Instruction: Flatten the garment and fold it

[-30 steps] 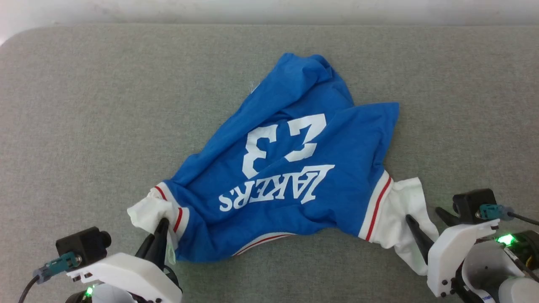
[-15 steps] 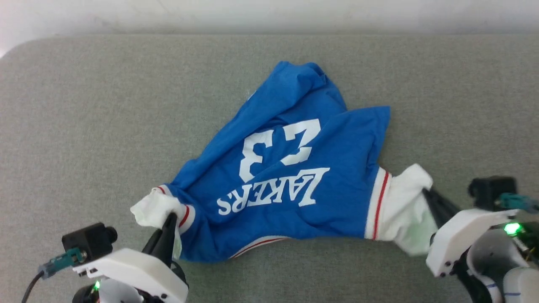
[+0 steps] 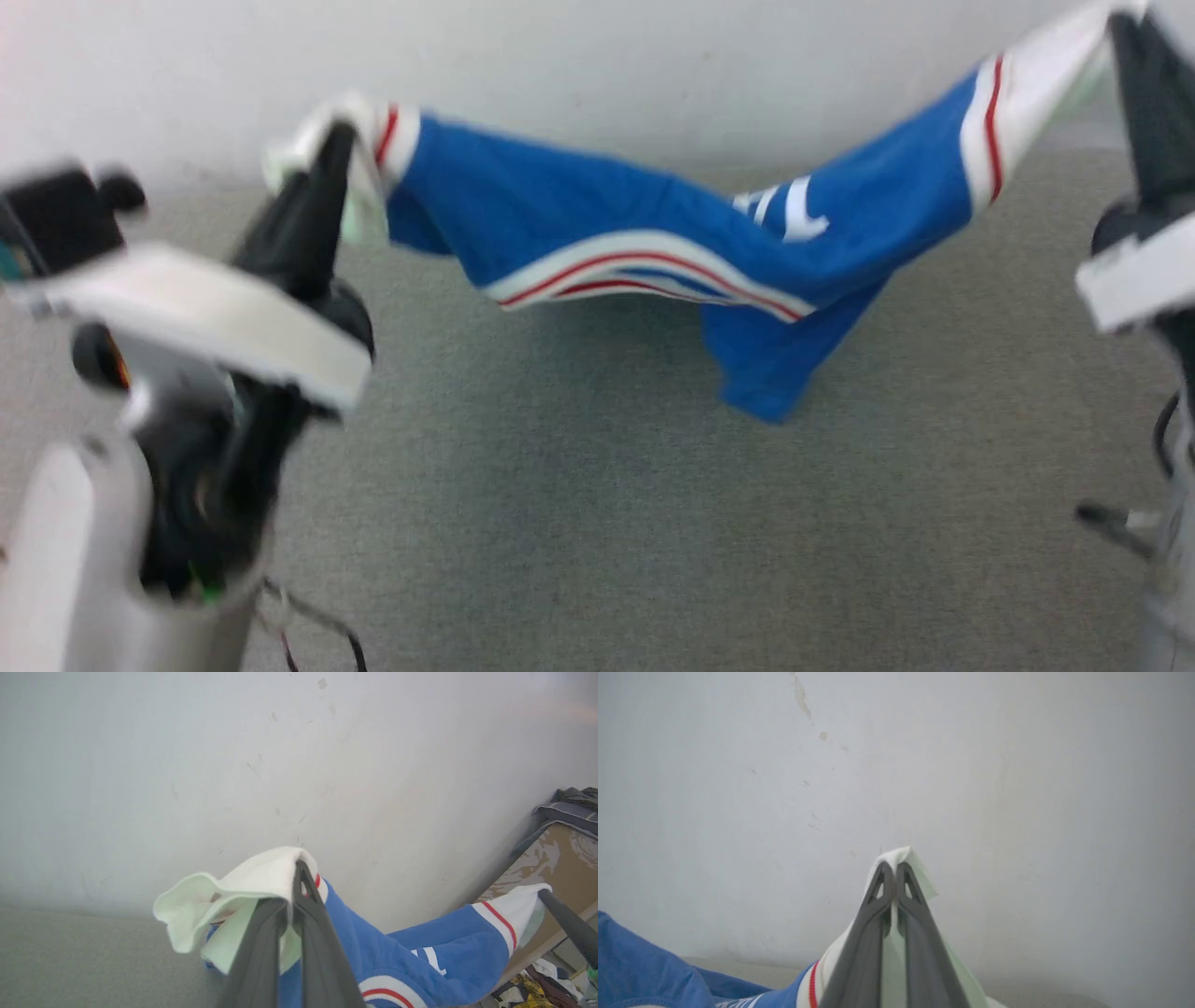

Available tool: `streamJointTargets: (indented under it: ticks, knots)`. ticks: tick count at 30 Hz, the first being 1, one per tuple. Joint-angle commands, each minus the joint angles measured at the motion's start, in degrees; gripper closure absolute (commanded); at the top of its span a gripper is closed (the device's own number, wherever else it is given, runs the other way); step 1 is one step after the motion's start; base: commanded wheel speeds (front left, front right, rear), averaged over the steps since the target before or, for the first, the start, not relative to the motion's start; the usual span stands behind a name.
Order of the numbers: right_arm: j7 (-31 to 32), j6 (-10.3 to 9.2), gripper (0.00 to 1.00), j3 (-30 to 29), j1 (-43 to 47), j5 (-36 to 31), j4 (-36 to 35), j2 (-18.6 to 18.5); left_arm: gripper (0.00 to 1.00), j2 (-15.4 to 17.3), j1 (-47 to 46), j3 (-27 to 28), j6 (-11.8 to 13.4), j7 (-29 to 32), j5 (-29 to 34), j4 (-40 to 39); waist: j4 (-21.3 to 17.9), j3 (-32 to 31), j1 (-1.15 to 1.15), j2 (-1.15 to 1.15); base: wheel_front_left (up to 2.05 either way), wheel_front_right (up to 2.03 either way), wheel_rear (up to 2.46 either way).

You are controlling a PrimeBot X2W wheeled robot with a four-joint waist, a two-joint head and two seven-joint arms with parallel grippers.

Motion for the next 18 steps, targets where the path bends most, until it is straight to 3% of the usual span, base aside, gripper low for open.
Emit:
streamJointTargets:
  ticks: [1,9,18]
  knots:
    - [0.4,-0.04,1.0,0.3,-2.1,-0.2,-0.3,-0.3,1.0,0.4,-2.5,0.2,-0.1,0.6,-0.2,0.5,-2.3,-2.4,0.0,0.0,0.0,0.0,0.0]
    - [5.3,-0.04,1.0,2.0,-21.8,-0.6,7.9,-3.7,1.0,3.4,-25.7,-2.1,-0.2,12.4,-1.0,16.1,-4.1,-3.8,0.0,0.0,0.0,0.0,0.0]
    - [7.5,-0.04,1.0,5.0,-34.2,-3.6,21.4,-6.4,1.0,5.3,-39.0,-6.0,2.1,19.8,2.9,30.5,-5.7,-2.1,0.0,0.0,0.0,0.0,0.0]
